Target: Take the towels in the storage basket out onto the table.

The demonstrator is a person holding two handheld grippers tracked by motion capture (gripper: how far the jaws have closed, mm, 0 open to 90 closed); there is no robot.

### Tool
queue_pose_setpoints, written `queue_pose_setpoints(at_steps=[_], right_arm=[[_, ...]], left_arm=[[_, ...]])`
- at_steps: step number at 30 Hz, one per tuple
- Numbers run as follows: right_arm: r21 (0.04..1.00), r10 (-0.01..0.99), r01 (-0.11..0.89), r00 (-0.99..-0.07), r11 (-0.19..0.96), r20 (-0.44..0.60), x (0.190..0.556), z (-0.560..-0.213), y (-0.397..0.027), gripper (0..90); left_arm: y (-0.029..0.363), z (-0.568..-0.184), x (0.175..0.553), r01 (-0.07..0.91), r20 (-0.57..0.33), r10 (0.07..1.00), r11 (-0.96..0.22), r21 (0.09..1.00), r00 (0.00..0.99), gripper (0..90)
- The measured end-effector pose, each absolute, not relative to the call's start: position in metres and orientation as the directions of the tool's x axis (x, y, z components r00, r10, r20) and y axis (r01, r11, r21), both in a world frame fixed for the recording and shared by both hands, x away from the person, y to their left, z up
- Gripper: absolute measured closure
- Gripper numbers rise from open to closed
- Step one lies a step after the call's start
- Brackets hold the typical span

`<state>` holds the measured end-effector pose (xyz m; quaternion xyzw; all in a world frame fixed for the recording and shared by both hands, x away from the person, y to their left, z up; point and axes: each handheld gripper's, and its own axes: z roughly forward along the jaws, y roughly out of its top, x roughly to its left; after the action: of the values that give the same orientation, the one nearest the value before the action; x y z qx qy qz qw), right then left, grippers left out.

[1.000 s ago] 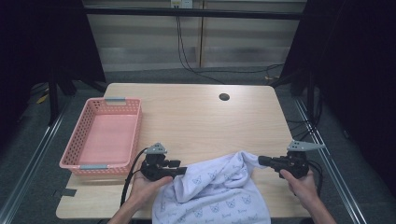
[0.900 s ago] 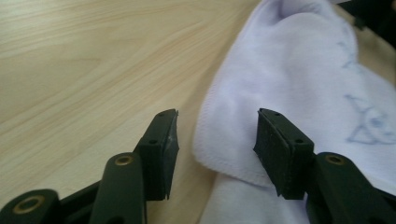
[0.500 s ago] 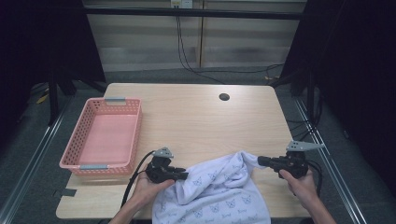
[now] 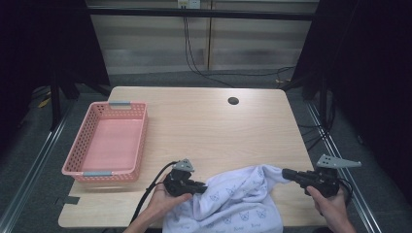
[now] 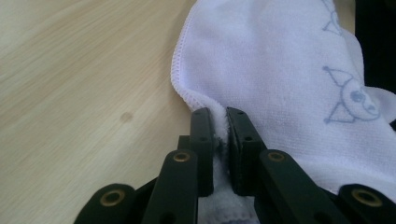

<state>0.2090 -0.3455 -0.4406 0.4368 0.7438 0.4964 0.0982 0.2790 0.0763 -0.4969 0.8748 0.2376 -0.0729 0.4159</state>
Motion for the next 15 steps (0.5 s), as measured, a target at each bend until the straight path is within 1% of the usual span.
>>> queue_pose_setpoints(at_steps=[1, 3, 9, 11, 13, 15], right_arm=[[0.828, 0.744, 0.546, -0.605, 0.126, 0.285, 0.209, -0.439, -0.345, 87.7], [0.834, 0.741, 0.538, -0.609, 0.122, 0.284, 0.21, -0.437, -0.344, 87.7], [0.848, 0.742, 0.52, -0.607, 0.099, 0.286, 0.222, -0.431, -0.347, 87.7], [0.853, 0.744, 0.514, -0.604, 0.09, 0.285, 0.226, -0.428, -0.348, 87.7], [0.862, 0.749, 0.501, -0.6, 0.078, 0.281, 0.231, -0.422, -0.348, 87.7], [0.872, 0.752, 0.484, -0.601, 0.071, 0.271, 0.234, -0.416, -0.35, 87.7]], left_arm=[[0.075, -0.494, 0.279, 0.463, -0.315, 0.346, -0.545, 0.699, 0.884, 81.3], [0.082, -0.488, 0.283, 0.478, -0.337, 0.349, -0.503, 0.72, 0.875, 81.2], [0.106, -0.468, 0.298, 0.502, -0.348, 0.397, -0.404, 0.765, 0.849, 83.2], [0.112, -0.459, 0.302, 0.497, -0.344, 0.405, -0.378, 0.781, 0.847, 82.9], [0.116, -0.45, 0.304, 0.476, -0.314, 0.42, -0.37, 0.798, 0.852, 84.6], [0.122, -0.439, 0.308, 0.469, -0.309, 0.431, -0.339, 0.815, 0.848, 85.3]])
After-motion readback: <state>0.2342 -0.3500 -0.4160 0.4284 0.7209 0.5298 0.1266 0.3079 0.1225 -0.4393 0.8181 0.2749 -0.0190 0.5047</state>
